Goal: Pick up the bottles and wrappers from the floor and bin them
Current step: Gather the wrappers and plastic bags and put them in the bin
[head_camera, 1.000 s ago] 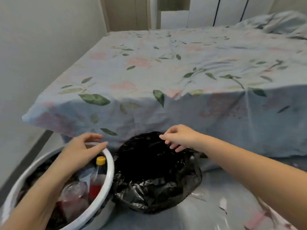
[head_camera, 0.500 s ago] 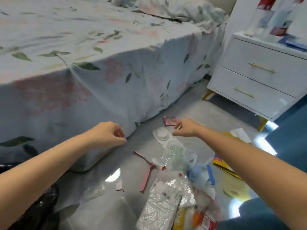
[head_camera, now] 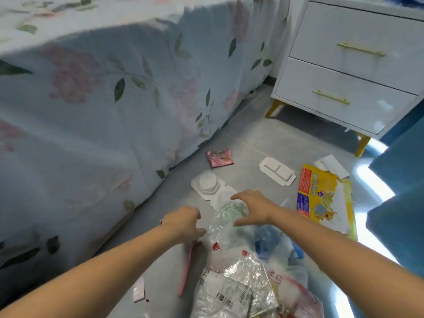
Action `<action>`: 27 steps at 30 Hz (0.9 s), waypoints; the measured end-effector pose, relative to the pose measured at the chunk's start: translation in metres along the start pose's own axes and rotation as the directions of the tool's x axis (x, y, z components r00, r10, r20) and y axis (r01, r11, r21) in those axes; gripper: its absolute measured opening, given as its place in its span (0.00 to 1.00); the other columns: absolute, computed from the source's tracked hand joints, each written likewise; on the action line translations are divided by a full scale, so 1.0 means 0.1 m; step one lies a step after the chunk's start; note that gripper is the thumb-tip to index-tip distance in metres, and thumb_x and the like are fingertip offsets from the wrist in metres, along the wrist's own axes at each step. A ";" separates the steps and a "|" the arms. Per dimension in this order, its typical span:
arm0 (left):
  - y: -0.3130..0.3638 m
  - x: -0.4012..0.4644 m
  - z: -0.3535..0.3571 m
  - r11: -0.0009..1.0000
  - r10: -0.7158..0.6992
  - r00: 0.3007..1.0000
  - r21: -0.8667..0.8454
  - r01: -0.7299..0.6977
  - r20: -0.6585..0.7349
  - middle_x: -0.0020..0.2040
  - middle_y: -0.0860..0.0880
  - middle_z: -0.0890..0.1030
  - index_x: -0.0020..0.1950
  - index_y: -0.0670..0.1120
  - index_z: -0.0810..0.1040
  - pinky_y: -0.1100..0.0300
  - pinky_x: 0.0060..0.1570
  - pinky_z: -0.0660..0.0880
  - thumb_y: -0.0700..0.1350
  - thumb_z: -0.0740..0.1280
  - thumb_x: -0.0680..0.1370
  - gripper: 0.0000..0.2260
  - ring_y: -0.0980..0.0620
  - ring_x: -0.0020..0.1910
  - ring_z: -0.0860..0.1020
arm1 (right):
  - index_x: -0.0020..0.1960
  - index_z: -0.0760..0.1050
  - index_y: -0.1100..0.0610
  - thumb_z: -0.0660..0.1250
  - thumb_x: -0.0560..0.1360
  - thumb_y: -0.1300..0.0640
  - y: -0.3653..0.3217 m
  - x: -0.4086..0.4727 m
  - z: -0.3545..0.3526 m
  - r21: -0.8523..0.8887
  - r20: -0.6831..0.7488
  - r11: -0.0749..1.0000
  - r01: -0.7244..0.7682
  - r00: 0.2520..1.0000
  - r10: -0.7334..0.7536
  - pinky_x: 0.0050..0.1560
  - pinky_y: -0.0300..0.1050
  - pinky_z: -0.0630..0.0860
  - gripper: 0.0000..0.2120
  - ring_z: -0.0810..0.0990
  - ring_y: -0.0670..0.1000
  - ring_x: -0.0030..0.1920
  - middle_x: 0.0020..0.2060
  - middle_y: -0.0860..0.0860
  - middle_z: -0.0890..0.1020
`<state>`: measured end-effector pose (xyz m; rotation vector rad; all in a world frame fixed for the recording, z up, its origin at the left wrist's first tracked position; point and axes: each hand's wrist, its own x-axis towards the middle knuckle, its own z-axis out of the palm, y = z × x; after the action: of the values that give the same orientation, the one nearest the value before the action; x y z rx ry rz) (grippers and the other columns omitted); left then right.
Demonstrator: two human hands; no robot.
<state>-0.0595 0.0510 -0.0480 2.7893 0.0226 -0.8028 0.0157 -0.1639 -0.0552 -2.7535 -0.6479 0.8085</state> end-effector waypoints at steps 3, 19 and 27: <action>-0.06 0.05 0.18 0.999 -0.001 1.000 -0.033 0.002 0.009 0.67 0.48 0.72 0.67 0.50 0.70 0.54 0.60 0.70 0.56 0.62 0.76 0.21 0.47 0.65 0.72 | 0.73 0.58 0.43 0.74 0.61 0.36 -0.03 0.00 0.21 -0.113 0.012 0.992 0.046 0.999 -0.045 0.67 0.57 0.67 0.45 0.60 0.56 0.69 0.69 0.50 0.65; -0.11 -0.06 -0.14 0.741 0.066 0.989 -0.657 -0.137 -0.132 0.69 0.50 0.70 0.73 0.47 0.63 0.60 0.64 0.69 0.55 0.77 0.67 0.40 0.53 0.65 0.71 | 0.31 0.67 0.48 0.72 0.71 0.50 -0.29 -0.16 -0.06 0.306 -0.336 0.948 0.089 0.942 0.020 0.34 0.36 0.65 0.16 0.69 0.41 0.30 0.28 0.45 0.72; -0.04 -0.36 -0.51 0.258 0.171 0.985 -0.963 -0.078 -0.034 0.45 0.47 0.87 0.54 0.46 0.81 0.56 0.44 0.82 0.43 0.74 0.72 0.12 0.49 0.44 0.85 | 0.34 0.76 0.53 0.75 0.67 0.50 -0.81 -0.35 -0.28 0.786 -0.263 0.582 0.207 0.965 0.013 0.35 0.45 0.75 0.11 0.78 0.49 0.35 0.33 0.50 0.79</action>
<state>-0.0638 0.0683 0.0118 1.5052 0.2059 -0.5367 -0.0237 -0.1103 0.0093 -1.8839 -0.2555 0.5251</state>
